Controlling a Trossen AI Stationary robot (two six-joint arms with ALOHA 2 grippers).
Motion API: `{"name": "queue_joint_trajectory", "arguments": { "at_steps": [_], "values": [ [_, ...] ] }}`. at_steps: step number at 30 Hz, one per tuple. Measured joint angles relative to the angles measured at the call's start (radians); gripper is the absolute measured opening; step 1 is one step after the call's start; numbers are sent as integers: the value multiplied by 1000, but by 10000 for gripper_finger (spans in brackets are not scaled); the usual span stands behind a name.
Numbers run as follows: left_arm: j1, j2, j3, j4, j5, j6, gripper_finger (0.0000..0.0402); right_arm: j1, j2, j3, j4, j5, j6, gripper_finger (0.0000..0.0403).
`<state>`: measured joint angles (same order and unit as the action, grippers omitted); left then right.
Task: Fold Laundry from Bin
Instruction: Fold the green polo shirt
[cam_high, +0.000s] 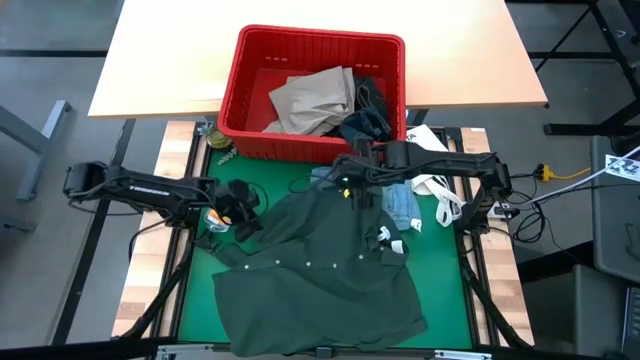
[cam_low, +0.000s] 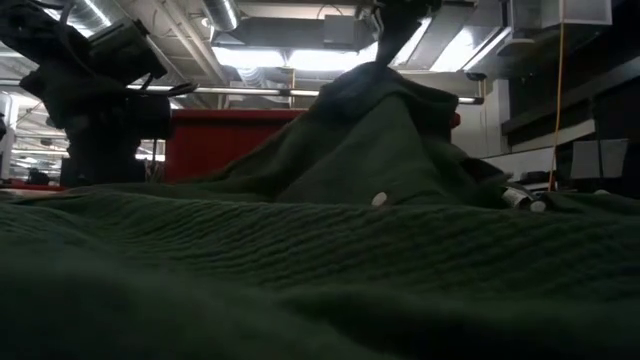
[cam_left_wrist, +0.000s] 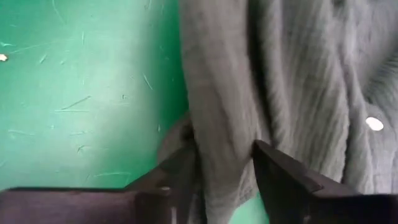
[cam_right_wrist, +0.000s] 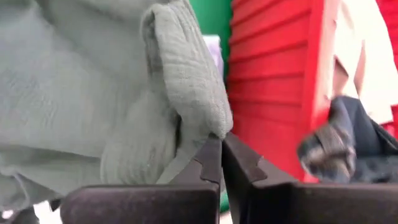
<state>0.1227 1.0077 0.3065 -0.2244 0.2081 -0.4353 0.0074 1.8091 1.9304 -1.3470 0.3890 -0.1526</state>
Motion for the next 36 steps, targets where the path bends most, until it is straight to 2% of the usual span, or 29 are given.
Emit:
{"name": "queue_joint_trajectory", "arguments": {
  "at_steps": [2, 5, 6, 9, 13, 19, 24, 30, 36],
  "values": [
    [-6, 1, 0, 4, -10, -3, 104, 0, 0, 5, -40, 24, 21, 5],
    [0, -5, 11, -7, -26, -11, 27, 0, 0, 5, -90, 51, 46, 5],
    [5, -11, 20, -12, -30, -18, 14, 0, 0, 5, -107, 59, 58, 5],
    [20, -27, 82, -43, -31, -6, 8, 0, 0, 5, -164, 85, 88, 5],
    [40, -40, 221, -211, -59, 63, 3, 0, 0, 5, -224, 116, 124, 5],
    [61, -40, 488, -570, -245, 176, 2, 0, -24, 5, -225, 153, 125, 5],
    [67, -40, 661, -757, -346, 179, 1, 0, -48, 5, -225, 187, 127, 5],
    [67, -41, 769, -829, -382, 178, 1, 0, -54, 4, -224, 205, 124, 5],
    [72, -40, 854, -985, -387, 182, 0, 0, -55, 4, -223, 237, 120, 5]
  ]
}}
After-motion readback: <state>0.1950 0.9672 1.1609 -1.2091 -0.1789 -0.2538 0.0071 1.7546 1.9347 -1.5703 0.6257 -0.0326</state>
